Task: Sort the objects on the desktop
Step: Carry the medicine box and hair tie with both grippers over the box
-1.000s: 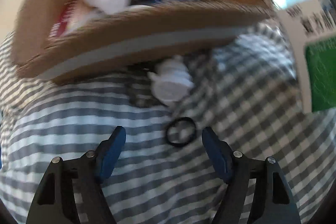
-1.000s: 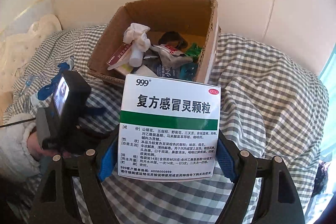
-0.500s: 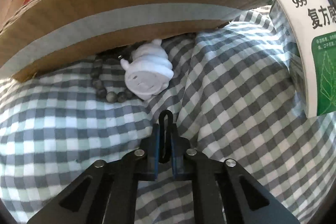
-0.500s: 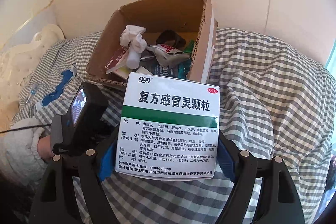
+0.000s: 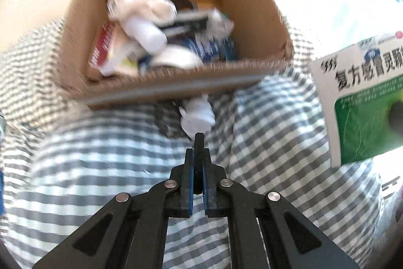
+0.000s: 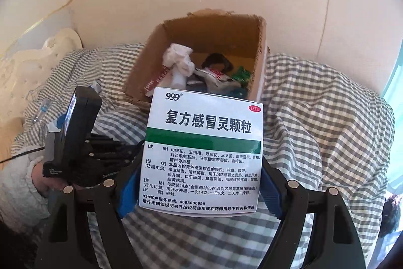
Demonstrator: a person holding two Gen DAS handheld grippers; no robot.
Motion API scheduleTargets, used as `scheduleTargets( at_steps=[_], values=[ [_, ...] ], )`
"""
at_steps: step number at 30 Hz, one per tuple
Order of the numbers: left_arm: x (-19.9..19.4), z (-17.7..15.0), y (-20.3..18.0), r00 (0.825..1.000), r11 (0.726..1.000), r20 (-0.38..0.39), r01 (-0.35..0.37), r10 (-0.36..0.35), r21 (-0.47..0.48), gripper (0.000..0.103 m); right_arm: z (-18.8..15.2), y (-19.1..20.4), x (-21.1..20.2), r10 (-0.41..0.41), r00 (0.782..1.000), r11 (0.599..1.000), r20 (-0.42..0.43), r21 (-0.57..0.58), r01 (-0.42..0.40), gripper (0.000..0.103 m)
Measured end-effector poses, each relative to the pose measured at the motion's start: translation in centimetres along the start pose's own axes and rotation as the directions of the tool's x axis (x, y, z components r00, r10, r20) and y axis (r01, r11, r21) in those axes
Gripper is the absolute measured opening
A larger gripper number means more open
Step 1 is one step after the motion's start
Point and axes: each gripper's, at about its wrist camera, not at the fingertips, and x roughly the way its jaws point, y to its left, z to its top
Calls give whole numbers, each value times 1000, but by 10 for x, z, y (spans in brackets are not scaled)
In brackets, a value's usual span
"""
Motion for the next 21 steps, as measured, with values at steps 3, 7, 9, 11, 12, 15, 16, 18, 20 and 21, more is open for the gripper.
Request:
scheduleTargets(
  at_steps=[3,7,9,11,12,15,16,18,20,21],
  values=[
    [-18,10,8,999,1000,53,-2,1,1,6,7,14,-6,-15,1000,1000,20,-23,15,79],
    [-47,15,21,992,1000,124,-16,14,12,6,23,29,-10,-33,998,998,52,-55,36,79],
    [-61,25,23,986,999,162,-30,28,12,6,31,35,-10,-50,997,996,66,-67,54,79],
    [-73,34,26,981,999,189,-42,38,17,6,39,39,-10,-60,995,995,80,-76,66,79],
    [-76,40,27,978,999,206,-50,45,18,6,43,40,-9,-60,995,995,85,-78,66,79],
    [-81,56,30,970,998,237,-58,52,20,6,59,42,-2,-59,993,995,104,-75,67,79],
    [-82,61,32,969,998,243,-57,50,20,6,64,42,1,-62,992,995,107,-75,70,79],
    [-81,74,36,963,998,262,-65,58,17,6,73,41,6,-65,991,994,118,-74,74,79],
    [-78,87,41,959,997,275,-78,71,15,6,81,37,12,-61,990,995,125,-70,70,79],
    [-76,93,43,957,997,280,-82,75,12,6,85,35,16,-60,990,995,130,-65,69,79]
  ],
)
